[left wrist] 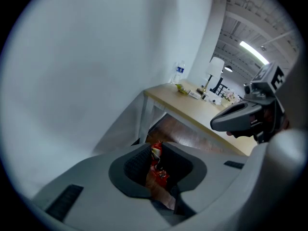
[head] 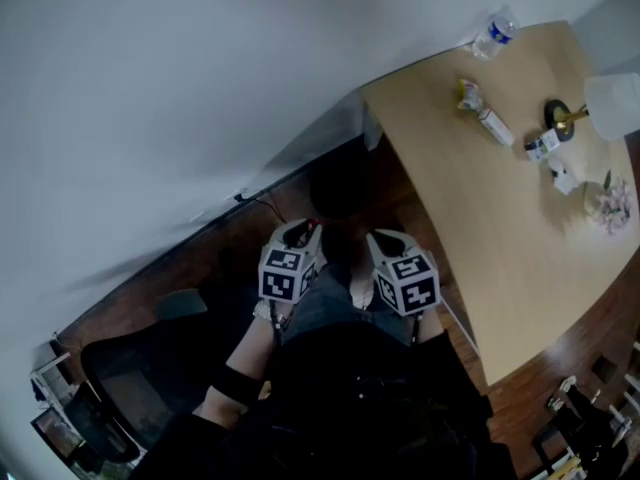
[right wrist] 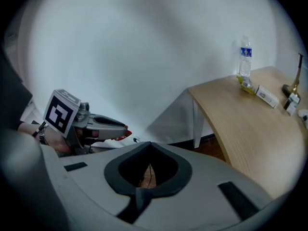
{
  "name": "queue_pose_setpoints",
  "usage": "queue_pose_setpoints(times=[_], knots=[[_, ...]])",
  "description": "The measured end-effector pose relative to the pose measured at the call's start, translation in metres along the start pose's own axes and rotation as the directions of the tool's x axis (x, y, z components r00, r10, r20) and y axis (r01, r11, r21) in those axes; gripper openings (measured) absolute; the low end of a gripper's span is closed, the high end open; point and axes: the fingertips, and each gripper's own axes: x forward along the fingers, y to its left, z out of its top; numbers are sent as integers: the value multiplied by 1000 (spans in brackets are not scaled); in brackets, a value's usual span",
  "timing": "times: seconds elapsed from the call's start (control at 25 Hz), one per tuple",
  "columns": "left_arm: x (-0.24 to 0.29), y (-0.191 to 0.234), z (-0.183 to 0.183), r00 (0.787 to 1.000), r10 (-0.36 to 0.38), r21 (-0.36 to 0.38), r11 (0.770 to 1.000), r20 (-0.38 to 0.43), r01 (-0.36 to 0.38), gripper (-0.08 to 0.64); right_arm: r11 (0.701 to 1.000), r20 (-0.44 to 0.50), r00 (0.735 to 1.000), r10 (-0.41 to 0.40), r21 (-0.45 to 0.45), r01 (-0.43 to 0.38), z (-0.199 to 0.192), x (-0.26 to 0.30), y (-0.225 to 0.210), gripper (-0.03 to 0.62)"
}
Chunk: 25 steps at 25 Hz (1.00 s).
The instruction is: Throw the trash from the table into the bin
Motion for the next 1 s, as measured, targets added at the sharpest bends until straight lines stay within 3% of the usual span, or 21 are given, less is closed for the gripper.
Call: queue_pose_setpoints(times=[0.36, 0.6, 0.76, 1.0], knots=[[186, 48, -75, 998, 22, -33, 999, -65, -24, 83, 999, -70, 998, 3, 38, 0, -36, 98, -54, 8], [309, 94, -138, 986, 83, -34, 995, -147, -89, 83, 997, -111, 993, 25, 78, -16, -70, 155, -80, 8], [361, 112, -177, 970, 88, -14, 996, -228, -94, 83, 995, -136, 990, 28, 95, -15, -90, 179, -96, 8], [387, 131, -191, 957, 108, -35, 992, -268, -122, 84, 993, -139, 990, 34, 118, -17, -98, 193, -109, 8]])
